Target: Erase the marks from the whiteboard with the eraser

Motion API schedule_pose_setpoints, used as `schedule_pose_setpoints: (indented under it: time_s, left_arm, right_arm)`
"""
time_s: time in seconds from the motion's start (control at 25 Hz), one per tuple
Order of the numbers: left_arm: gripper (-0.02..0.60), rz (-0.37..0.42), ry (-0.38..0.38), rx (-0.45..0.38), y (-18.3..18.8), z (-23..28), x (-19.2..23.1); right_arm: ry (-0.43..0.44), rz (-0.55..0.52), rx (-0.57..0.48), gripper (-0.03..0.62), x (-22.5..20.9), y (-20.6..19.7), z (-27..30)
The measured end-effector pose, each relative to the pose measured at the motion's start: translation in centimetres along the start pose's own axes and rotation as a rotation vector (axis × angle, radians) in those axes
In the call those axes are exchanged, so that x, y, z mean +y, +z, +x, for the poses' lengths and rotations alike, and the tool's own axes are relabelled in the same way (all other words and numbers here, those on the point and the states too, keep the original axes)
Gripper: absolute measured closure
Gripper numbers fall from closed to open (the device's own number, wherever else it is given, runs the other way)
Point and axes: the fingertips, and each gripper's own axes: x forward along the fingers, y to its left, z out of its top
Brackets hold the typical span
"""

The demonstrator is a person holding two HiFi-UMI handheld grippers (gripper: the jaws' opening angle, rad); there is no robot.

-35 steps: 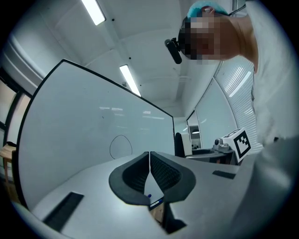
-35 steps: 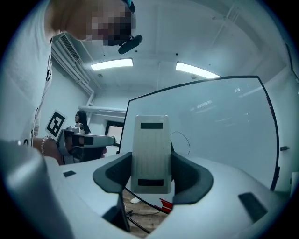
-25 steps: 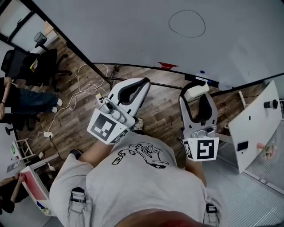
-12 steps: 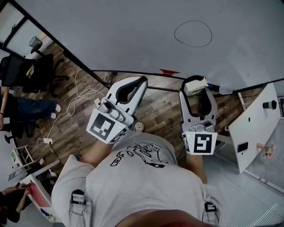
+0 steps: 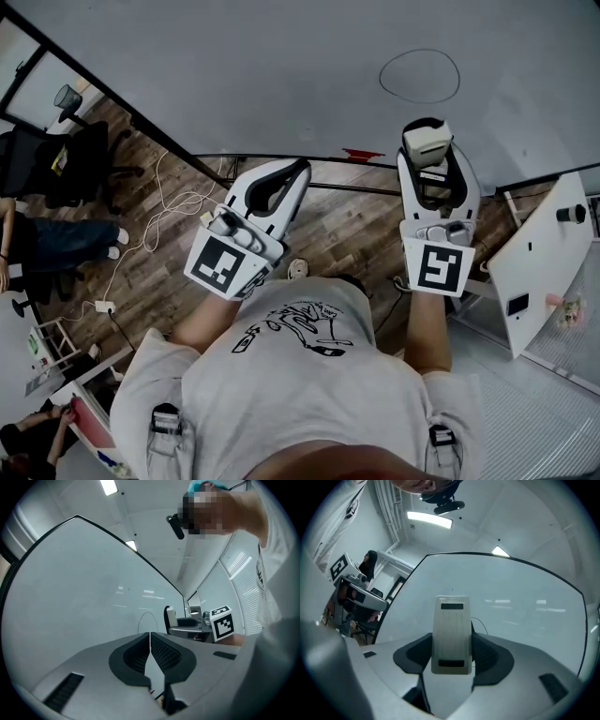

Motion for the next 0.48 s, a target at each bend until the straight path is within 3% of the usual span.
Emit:
schedule_pose_setpoints:
  time_s: [0.48]
  left_arm:
    - [0.555,-0.009,-0.002,0.008,-0.4,-0.4,0.3]
  right_arm:
    - [-0.088,-0.163,0.016,0.336,-5.3,1.5,5.6]
